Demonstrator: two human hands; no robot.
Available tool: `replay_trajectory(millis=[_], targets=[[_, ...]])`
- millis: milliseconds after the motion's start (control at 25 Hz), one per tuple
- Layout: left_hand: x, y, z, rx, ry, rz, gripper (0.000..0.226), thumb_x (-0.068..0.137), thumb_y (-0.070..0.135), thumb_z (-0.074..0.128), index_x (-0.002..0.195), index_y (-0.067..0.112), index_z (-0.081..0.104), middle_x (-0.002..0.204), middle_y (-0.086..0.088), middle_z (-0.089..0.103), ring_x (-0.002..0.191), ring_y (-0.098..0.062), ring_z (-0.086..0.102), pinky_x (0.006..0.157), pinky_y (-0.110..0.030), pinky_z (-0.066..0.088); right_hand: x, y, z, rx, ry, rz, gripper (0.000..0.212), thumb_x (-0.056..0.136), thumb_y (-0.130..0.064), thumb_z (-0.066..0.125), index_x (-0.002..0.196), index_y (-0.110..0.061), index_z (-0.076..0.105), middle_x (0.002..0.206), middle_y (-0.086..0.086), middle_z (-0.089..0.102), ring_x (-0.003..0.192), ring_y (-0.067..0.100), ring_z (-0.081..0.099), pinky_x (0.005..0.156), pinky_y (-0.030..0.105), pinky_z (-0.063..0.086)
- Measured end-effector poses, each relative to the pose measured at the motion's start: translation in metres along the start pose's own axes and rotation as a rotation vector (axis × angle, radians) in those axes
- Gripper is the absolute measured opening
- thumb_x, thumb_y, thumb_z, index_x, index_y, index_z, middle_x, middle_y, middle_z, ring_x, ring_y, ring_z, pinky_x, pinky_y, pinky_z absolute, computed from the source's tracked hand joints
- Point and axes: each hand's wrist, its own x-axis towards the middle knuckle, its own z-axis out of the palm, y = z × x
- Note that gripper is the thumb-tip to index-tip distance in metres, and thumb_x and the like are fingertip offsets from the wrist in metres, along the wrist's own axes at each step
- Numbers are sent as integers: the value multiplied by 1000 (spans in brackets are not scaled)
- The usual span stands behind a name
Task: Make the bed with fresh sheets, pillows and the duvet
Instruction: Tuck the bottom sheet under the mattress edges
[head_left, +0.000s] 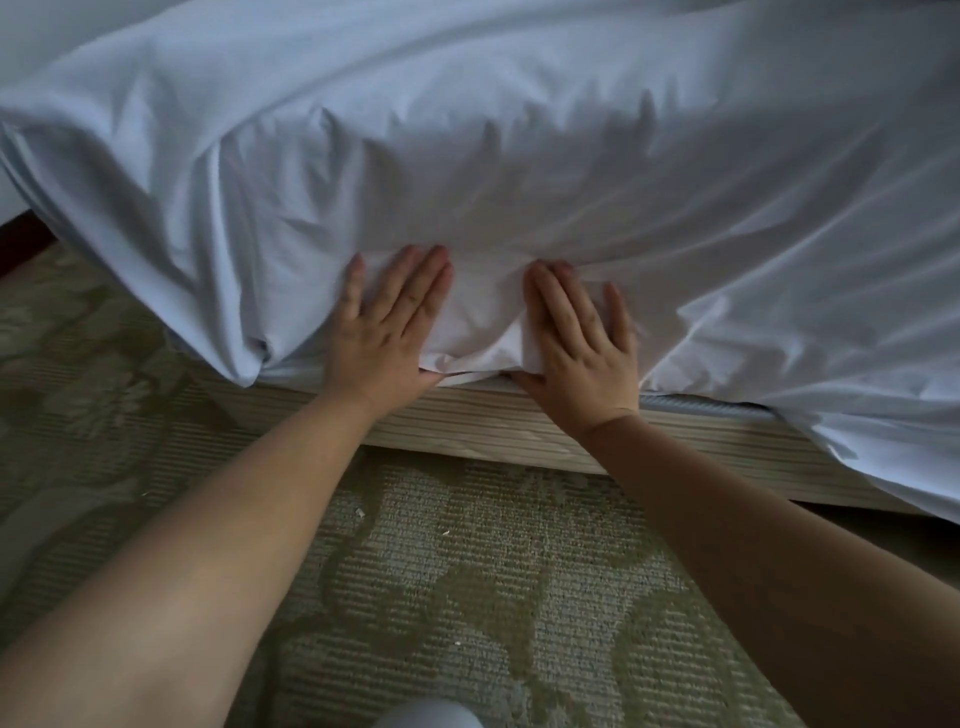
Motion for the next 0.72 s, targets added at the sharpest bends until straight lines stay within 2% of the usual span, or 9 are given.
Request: replay_trajectory(millis=[80, 160, 280, 400, 520, 600, 680, 720], targets=[[-2, 6, 5, -60, -9, -134, 109, 75, 67, 45, 150, 14, -14, 158, 3, -20, 145, -15, -17, 114, -52, -7, -1, -7, 8, -15, 3, 61, 83, 76, -30, 74, 143, -9, 30, 149, -2, 24, 146, 7, -1, 118, 39, -4], [-3, 10, 11, -67, 13, -164, 112, 74, 70, 45, 149, 15, -17, 156, 6, -24, 145, -15, -19, 114, -52, -8, -2, -15, 15, -51, 23, 115, 88, 71, -20, 78, 143, -10, 30, 148, -2, 24, 145, 5, -6, 118, 40, -5], [2, 8, 16, -59, 40, -146, 113, 74, 72, 45, 150, 13, -16, 156, 5, -24, 145, -16, -18, 114, -53, -9, -2, -16, 21, -71, 18, 134, 98, 68, -22, 81, 147, -11, 24, 148, -2, 24, 145, 5, -9, 118, 40, -6], [1, 7, 13, -90, 6, -127, 115, 72, 74, 42, 149, 13, -18, 156, 3, -26, 145, -18, -19, 113, -54, -10, -2, -20, 20, -99, -2, 150, 116, 67, -27, 83, 153, -12, 6, 150, -1, 22, 145, 7, -9, 118, 43, -6], [-8, -2, 1, -89, -72, -12, 111, 75, 69, 43, 150, 13, -16, 156, -2, -26, 145, -21, -18, 114, -54, -10, -4, -19, 11, -12, 8, 127, 95, 71, -30, 79, 147, -10, 25, 149, 2, 25, 147, 9, -2, 119, 43, -3], [-16, -19, -7, -62, -116, 110, 93, 87, 63, 36, 152, 13, -8, 157, -3, -21, 146, -20, -11, 115, -53, -5, -5, -17, 3, 51, -8, 83, 86, 72, -33, 75, 143, -11, 34, 150, 4, 28, 147, 12, 5, 118, 43, -2], [-19, -30, -13, -31, -106, 176, 72, 97, 55, 27, 152, 14, 6, 160, -2, -9, 147, -19, -1, 116, -51, 2, -2, -25, -1, 145, -37, 8, 80, 73, -42, 72, 140, -10, 44, 149, 8, 36, 144, 19, 19, 118, 43, 0], [-19, -31, -13, 1, -73, 186, 66, 99, 51, 29, 151, 13, 15, 160, -2, 2, 147, -19, 7, 116, -51, 7, 3, -33, -1, 177, -31, -17, 74, 75, -46, 70, 137, -10, 50, 146, 10, 41, 140, 21, 27, 117, 43, 4]])
